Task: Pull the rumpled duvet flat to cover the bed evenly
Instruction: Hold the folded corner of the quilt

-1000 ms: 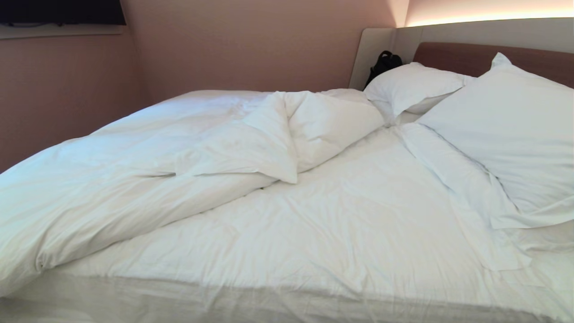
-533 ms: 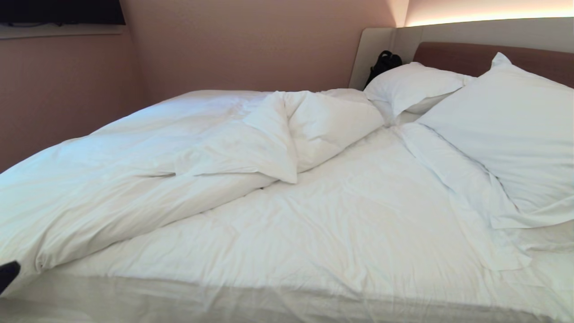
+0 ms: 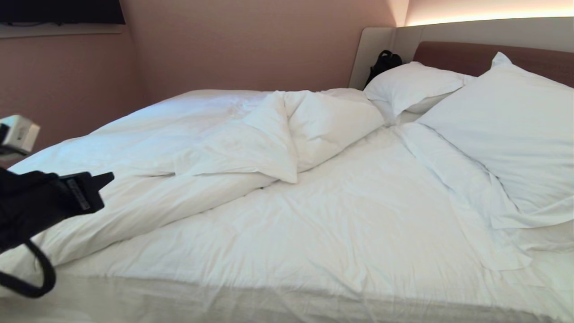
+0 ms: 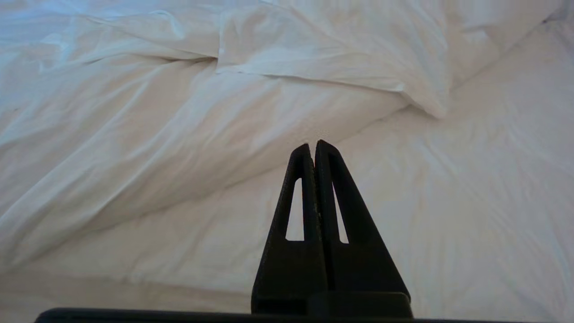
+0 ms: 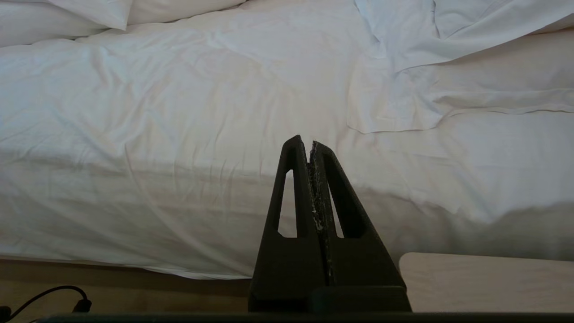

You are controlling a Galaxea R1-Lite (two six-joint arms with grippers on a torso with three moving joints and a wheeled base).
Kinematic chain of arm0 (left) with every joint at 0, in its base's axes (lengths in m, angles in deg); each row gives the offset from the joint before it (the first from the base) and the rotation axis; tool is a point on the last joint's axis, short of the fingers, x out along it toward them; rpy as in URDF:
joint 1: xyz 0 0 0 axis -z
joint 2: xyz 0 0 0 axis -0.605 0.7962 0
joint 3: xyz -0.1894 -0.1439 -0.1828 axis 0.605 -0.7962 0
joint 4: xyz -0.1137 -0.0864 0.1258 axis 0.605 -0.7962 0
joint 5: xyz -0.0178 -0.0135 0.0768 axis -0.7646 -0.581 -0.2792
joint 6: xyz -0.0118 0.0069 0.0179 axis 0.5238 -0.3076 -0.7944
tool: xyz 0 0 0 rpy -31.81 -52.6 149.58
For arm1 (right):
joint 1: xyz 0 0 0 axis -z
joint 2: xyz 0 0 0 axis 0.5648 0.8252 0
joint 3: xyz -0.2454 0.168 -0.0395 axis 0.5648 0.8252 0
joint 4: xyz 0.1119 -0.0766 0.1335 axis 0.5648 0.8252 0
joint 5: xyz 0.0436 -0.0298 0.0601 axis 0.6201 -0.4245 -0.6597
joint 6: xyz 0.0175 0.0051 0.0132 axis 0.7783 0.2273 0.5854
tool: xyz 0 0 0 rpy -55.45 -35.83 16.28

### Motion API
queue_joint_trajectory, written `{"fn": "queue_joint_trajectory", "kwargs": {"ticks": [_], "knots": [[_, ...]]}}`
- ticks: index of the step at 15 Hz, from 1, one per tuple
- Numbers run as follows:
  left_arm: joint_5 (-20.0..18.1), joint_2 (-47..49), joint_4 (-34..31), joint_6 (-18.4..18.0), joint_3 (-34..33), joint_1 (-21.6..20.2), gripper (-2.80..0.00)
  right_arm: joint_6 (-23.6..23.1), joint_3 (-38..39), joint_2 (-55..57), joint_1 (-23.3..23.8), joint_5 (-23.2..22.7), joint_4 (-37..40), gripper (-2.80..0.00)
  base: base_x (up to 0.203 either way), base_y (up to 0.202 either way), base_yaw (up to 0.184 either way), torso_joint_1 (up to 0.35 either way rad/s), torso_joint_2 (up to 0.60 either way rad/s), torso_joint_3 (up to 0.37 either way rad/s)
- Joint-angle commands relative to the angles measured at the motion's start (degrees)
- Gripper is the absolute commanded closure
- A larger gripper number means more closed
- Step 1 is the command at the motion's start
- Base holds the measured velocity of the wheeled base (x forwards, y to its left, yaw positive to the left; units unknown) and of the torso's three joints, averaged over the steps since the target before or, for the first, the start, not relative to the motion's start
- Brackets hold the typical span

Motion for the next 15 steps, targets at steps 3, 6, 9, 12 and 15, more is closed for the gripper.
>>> {"fn": "queue_joint_trajectory", "kwargs": {"ticks": [3, 6, 9, 12, 15], "knots": [[0.96, 24.59, 3.86, 4.36, 11.58, -2.88, 0.00, -0.05, 0.01, 0.06, 0.01, -0.02, 0.02, 0.00, 0.000, 0.000, 0.000, 0.000, 0.00, 0.000], [1.22, 34.30, 5.69, 8.28, 18.52, -4.93, 0.00, -0.05, 0.01, 0.04, 0.01, -0.02, 0.02, 0.00, 0.000, 0.000, 0.000, 0.000, 0.00, 0.000], [1.24, 37.64, 6.15, 8.59, 22.26, -5.30, 0.00, -0.05, 0.01, 0.06, -0.07, -0.02, 0.02, 0.00, 0.000, 0.000, 0.000, 0.000, 0.00, 0.000], [0.80, 40.72, 6.07, 6.39, 25.51, -3.63, 0.00, -0.05, 0.01, -0.02, -0.07, -0.02, 0.02, 0.00, 0.000, 0.000, 0.000, 0.000, 0.00, 0.000], [1.06, 44.54, 6.21, 1.05, 28.66, 0.31, 0.00, -0.05, 0.10, 0.03, 0.02, -0.02, 0.02, 0.00, 0.000, 0.000, 0.000, 0.000, 0.00, 0.000]]}}
